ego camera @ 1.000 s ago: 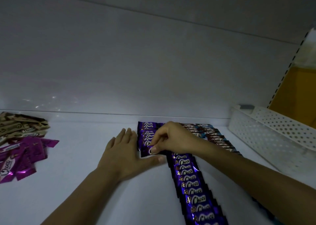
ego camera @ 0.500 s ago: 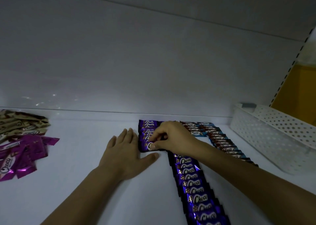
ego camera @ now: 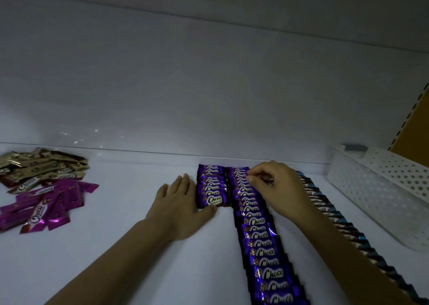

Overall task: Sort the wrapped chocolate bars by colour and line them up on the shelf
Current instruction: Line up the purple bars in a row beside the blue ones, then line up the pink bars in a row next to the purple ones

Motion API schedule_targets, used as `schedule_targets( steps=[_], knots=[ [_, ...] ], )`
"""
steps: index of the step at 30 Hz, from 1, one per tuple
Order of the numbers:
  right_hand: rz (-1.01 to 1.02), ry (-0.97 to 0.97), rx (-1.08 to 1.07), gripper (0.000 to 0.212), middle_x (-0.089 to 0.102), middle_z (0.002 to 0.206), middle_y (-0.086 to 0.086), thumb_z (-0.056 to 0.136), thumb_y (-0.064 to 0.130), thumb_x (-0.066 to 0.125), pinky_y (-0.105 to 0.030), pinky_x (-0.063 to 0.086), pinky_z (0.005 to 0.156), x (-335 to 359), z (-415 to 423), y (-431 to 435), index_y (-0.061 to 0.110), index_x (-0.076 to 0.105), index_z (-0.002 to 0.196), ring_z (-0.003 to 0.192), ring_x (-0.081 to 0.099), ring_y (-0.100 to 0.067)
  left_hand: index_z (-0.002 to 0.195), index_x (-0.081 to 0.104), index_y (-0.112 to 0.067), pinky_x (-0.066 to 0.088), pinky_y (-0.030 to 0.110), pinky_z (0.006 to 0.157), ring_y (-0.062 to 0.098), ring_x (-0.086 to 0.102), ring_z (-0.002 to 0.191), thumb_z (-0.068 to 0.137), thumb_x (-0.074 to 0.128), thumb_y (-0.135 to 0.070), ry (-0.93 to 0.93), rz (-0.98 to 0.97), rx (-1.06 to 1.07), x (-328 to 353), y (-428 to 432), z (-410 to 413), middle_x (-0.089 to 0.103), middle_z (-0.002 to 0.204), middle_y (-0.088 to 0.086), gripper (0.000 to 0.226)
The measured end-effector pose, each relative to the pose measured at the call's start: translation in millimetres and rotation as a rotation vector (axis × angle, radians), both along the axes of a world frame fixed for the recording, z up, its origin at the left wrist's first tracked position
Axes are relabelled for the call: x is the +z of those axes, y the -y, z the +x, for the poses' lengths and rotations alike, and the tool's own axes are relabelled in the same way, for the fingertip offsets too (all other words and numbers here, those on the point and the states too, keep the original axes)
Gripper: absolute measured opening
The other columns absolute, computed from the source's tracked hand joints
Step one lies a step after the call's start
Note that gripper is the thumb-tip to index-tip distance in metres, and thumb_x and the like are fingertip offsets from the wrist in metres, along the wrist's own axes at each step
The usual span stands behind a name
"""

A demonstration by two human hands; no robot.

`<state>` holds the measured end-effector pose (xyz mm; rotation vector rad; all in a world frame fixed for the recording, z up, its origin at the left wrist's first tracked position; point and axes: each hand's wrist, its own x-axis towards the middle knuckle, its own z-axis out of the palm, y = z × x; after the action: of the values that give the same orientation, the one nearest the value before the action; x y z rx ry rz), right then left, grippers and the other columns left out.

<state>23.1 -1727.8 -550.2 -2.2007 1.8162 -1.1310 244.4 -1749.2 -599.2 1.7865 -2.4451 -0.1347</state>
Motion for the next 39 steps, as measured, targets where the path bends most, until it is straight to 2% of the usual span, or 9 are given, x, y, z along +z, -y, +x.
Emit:
schedule_targets(
  steps=[2, 7, 12, 17, 22, 25, 30, 34, 39],
  knots=[
    [-0.017, -0.087, -0.017, 0.015, 0.066, 0.093, 0.008, 0.087, 0.033, 0.064, -0.041, 0.045, 0.090, -1.7, 2.8, -2.3, 0.024, 0.071, 0.096, 0.093, 0.058, -0.012, 0.154, 0.004, -0.010, 0.005, 0.041, 0.118, 0.018, -0.003, 0.149, 0.090, 0.022, -0.070, 0.039, -0.001, 0.006, 2.5, 1.1, -2.0, -0.001, 0.162, 0.008, 0.089],
    [-0.113, -0.242, -0.045, 0.018, 0.064, 0.100, 0.010, 0.091, 0.039, 0.057, -0.027, 0.025, 0.086, -4.9, 9.6, -6.4, 0.029, 0.068, 0.101, 0.100, 0.052, -0.011, 0.153, 0.004, -0.010, 0.006, 0.042, 0.117, 0.017, 0.000, 0.149, 0.079, 0.016, -0.074, 0.051, 0.041, 0.023, 8.5, 6.1, -7.2, 0.000, 0.162, 0.008, 0.099],
    [-0.106, -0.284, -0.047, 0.022, 0.063, 0.103, 0.009, 0.092, 0.042, 0.053, -0.031, 0.027, 0.091, -6.5, 10.0, -6.6, 0.030, 0.066, 0.105, 0.101, 0.051, -0.011, 0.154, 0.007, -0.013, 0.004, 0.040, 0.116, 0.015, 0.001, 0.148, 0.073, 0.014, -0.078, -0.025, 0.020, 0.033, 3.0, 6.9, -5.7, 0.003, 0.162, 0.005, 0.103],
    [-0.069, -0.300, -0.024, 0.022, 0.063, 0.104, 0.011, 0.092, 0.042, 0.053, -0.031, 0.026, 0.095, -12.6, 11.8, -5.0, 0.031, 0.065, 0.107, 0.102, 0.050, -0.010, 0.154, 0.009, -0.019, 0.011, 0.040, 0.116, 0.015, 0.012, 0.147, 0.072, 0.020, -0.089, -0.198, -0.085, 0.049, -1.1, 6.6, -5.1, 0.011, 0.162, -0.001, 0.108],
    [-0.017, -0.324, 0.009, 0.023, 0.063, 0.111, 0.006, 0.093, 0.034, 0.054, -0.031, 0.028, 0.095, -14.3, 14.9, -2.1, 0.028, 0.064, 0.113, 0.106, 0.052, -0.013, 0.149, 0.025, -0.026, 0.019, 0.041, 0.114, 0.014, 0.029, 0.140, 0.077, 0.022, -0.077, -0.292, -0.178, 0.001, 6.6, 1.1, -5.3, 0.036, 0.152, -0.006, 0.089],
    [0.016, -0.260, 0.072, 0.033, 0.057, 0.123, -0.002, 0.092, 0.027, 0.053, -0.033, 0.034, 0.098, -5.4, 15.3, -2.5, 0.023, 0.057, 0.124, 0.113, 0.050, -0.020, 0.150, 0.026, -0.024, 0.014, 0.040, 0.117, 0.012, 0.022, 0.143, 0.097, 0.030, -0.056, -0.243, -0.266, 0.022, 11.2, -4.1, -0.4, 0.028, 0.157, -0.006, 0.062],
    [0.020, -0.287, 0.116, 0.048, 0.046, 0.140, -0.002, 0.091, 0.035, 0.055, -0.034, 0.028, 0.103, 14.8, 15.9, -7.6, 0.023, 0.045, 0.136, 0.127, 0.041, -0.021, 0.151, 0.025, -0.024, 0.013, 0.037, 0.117, 0.014, 0.020, 0.145, 0.100, 0.032, -0.047, -0.109, -0.394, 0.038, 37.5, -29.3, 41.1, 0.023, 0.159, -0.004, 0.056],
    [0.049, -0.163, 0.247, 0.045, 0.049, 0.135, -0.002, 0.089, 0.037, 0.061, -0.036, 0.034, 0.104, 40.1, 35.1, -20.5, 0.022, 0.051, 0.130, 0.124, 0.044, -0.020, 0.151, 0.023, -0.023, 0.016, 0.042, 0.116, 0.018, 0.020, 0.145, 0.098, 0.032, -0.051, -0.005, -0.396, 0.118, 51.3, -57.2, 78.7, 0.019, 0.160, -0.001, 0.060],
    [0.064, 0.099, 0.425, 0.030, 0.058, 0.120, -0.001, 0.088, 0.031, 0.063, -0.033, 0.045, 0.094, 39.8, 94.7, -46.8, 0.021, 0.060, 0.116, 0.110, 0.054, -0.015, 0.148, 0.031, -0.023, 0.025, 0.046, 0.115, 0.024, 0.023, 0.144, 0.095, 0.044, -0.051, -0.050, -0.337, 0.262, 50.0, -87.7, 91.6, 0.021, 0.159, 0.003, 0.061]
  ],
)
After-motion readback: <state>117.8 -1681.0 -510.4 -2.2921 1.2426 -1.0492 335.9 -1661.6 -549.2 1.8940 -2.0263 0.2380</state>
